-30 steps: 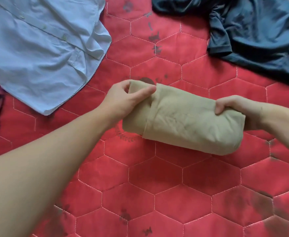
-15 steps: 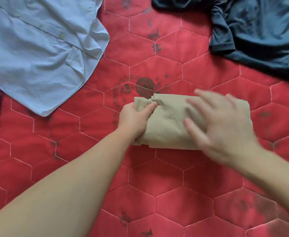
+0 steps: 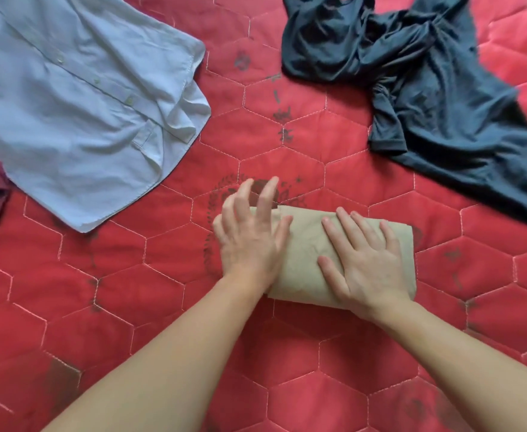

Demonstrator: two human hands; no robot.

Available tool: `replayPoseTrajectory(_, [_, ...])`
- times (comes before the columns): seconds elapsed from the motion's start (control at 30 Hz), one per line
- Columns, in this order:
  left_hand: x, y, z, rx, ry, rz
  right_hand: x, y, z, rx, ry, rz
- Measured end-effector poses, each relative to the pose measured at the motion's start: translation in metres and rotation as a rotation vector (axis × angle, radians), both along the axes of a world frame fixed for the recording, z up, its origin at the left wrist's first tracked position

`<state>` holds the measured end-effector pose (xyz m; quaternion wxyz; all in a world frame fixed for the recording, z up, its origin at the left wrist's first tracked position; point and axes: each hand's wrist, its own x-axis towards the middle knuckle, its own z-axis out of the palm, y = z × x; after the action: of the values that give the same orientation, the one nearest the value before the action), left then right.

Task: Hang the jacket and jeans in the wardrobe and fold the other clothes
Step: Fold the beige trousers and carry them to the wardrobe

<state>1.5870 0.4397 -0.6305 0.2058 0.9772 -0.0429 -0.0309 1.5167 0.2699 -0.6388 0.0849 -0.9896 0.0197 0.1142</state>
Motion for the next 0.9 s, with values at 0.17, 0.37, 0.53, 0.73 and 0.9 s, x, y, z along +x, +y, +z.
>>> replayPoseTrajectory(0.17, [-0.039, -0.001, -0.011, 0.061, 0.296, -0.273, -0.029, 0.007, -0.001, 0.126, -0.15, -0.505])
replayPoseTrajectory(0.37, [-0.036, 0.001, -0.015, 0.046, 0.397, -0.216, -0.038, 0.012, 0.009, 0.577, -0.097, -1.258])
replayPoseTrajectory(0.53, [-0.035, 0.003, -0.013, 0.13, 0.379, -0.245, -0.06, 0.054, 0.026, 1.252, -0.136, -1.806])
replayPoseTrajectory(0.73, [-0.037, -0.002, -0.007, 0.079, 0.479, -0.158, -0.024, 0.067, 0.02, 1.787, -0.076, -1.836])
replayPoseTrajectory(0.9, [-0.04, -0.014, 0.014, 0.027, 0.57, 0.098, 0.003, 0.049, 0.028, 1.777, -0.024, -1.606])
